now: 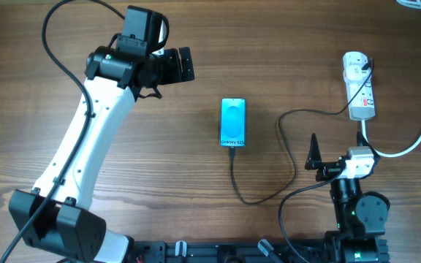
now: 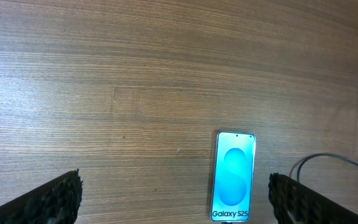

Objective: Plug charger to phone and switch on socket

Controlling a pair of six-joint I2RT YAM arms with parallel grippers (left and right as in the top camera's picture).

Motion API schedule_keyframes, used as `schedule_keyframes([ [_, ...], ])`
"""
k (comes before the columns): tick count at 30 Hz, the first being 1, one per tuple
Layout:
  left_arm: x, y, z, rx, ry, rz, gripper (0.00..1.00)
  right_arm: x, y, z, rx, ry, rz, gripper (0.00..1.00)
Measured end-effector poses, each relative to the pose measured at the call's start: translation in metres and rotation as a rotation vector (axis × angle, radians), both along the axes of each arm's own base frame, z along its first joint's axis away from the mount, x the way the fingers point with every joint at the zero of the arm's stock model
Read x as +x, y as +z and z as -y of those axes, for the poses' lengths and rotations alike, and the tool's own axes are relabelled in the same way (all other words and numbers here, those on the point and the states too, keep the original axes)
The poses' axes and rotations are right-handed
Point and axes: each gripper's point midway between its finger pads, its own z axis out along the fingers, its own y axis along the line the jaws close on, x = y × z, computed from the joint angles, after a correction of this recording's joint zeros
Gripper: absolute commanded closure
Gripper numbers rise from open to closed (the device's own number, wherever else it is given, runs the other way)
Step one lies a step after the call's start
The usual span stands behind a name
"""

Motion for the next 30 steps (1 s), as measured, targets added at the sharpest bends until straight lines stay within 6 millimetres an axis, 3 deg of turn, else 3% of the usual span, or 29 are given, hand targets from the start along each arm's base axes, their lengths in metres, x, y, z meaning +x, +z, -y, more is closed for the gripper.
schedule_keyframes([
  [8, -0.001, -0.002, -0.006, 0.027, 0.015, -0.006, 0.0, 0.0, 0.0, 0.0, 0.0, 0.0, 0.0, 0.01],
  [18, -0.041, -0.041, -0.02, 0.089, 0.021, -0.159, 0.0, 0.0, 0.0, 0.0, 0.0, 0.0, 0.001, 0.0],
  [23, -0.073, -0.063, -0.03, 0.099, 0.02, -0.192, 0.0, 0.0, 0.0, 0.0, 0.0, 0.0, 0.002, 0.0],
  [26, -0.087, -0.066, -0.034, 0.103, 0.02, -0.203, 0.0, 0.0, 0.0, 0.0, 0.0, 0.0, 0.002, 0.0],
  [30, -0.092, -0.056, -0.036, 0.095, 0.021, -0.177, 0.0, 0.0, 0.0, 0.0, 0.0, 0.0, 0.002, 0.0],
])
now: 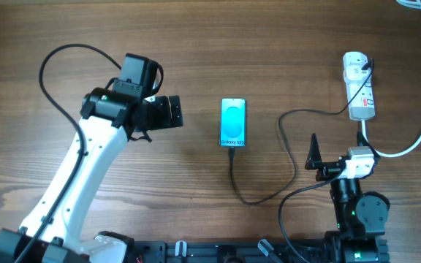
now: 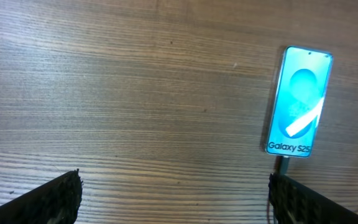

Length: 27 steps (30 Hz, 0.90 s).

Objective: Plug charger to phone and switch on socket

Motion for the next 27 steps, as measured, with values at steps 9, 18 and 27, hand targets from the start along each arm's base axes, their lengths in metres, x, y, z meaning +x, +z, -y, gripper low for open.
schedule_keyframes([
  [9, -0.018, -0.035, -0.006, -0.002, 0.002, 0.002, 0.0, 0.0, 0.0, 0.0, 0.0, 0.0, 0.0, 0.0],
  [18, -0.029, -0.056, 0.002, -0.09, -0.033, 0.121, 0.0, 0.0, 0.0, 0.0, 0.0, 0.0, 0.0, 0.0],
  [27, -0.042, -0.048, 0.005, -0.158, -0.144, 0.29, 0.0, 0.0, 0.0, 0.0, 0.0, 0.0, 0.0, 0.0],
])
